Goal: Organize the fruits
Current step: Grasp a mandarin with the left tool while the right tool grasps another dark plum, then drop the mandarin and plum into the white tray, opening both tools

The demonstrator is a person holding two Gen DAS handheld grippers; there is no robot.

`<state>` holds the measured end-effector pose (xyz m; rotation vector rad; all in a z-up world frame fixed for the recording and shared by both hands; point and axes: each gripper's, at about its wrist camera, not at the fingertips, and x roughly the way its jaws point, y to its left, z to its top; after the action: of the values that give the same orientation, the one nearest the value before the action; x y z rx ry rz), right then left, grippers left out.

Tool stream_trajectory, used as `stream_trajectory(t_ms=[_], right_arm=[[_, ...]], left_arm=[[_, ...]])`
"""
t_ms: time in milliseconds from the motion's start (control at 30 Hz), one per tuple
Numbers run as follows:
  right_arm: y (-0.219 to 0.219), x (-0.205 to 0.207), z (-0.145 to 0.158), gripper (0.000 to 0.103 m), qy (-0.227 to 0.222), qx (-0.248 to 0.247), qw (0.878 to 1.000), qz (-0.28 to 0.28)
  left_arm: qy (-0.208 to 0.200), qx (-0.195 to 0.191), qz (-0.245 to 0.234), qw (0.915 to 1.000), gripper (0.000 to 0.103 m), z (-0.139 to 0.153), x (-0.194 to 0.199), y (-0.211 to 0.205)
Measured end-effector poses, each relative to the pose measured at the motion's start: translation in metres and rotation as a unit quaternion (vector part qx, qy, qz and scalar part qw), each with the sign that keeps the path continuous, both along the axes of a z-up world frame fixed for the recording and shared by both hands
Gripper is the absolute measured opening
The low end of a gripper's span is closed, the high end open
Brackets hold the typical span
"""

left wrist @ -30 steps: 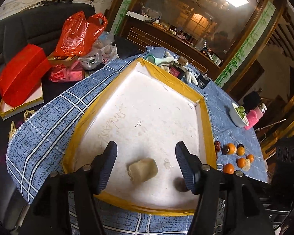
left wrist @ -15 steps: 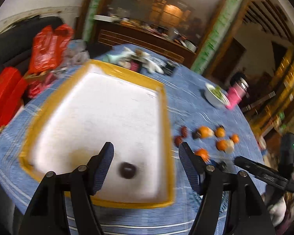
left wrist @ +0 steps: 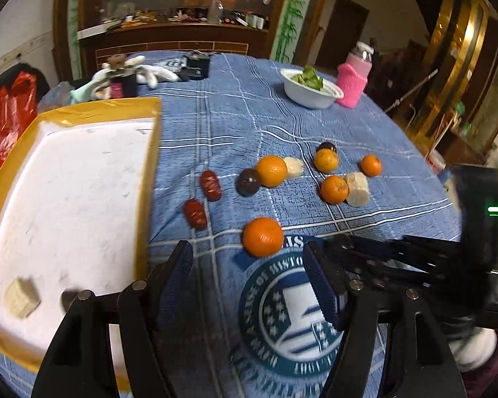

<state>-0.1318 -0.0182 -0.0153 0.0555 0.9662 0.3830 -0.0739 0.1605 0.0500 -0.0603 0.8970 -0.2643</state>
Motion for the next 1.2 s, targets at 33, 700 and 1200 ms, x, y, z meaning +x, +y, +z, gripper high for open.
stream_trajectory(t_ms=[33,700,1200], right_arm=[[-0.003,0.001,0.0,0.03,0.002,0.005,1.0,-0.002],[0.011,-0.019,0.027,0.03,-0.016,0.03,0.999,0.023],[0.177,-0.007,0.046,0.031,0.002,0.057,0.985,0.161]], left_arm=[[0.004,0.008,-0.002,1.0,0.068,-0.003,0.006,-0.004],[-0.003,-0.05,0.053,0.9973,0.032,0.0,-0.001,0.045],[-0.019,-0.118,0.242,0.9627,0.033,0.0,-0.035,0.217]])
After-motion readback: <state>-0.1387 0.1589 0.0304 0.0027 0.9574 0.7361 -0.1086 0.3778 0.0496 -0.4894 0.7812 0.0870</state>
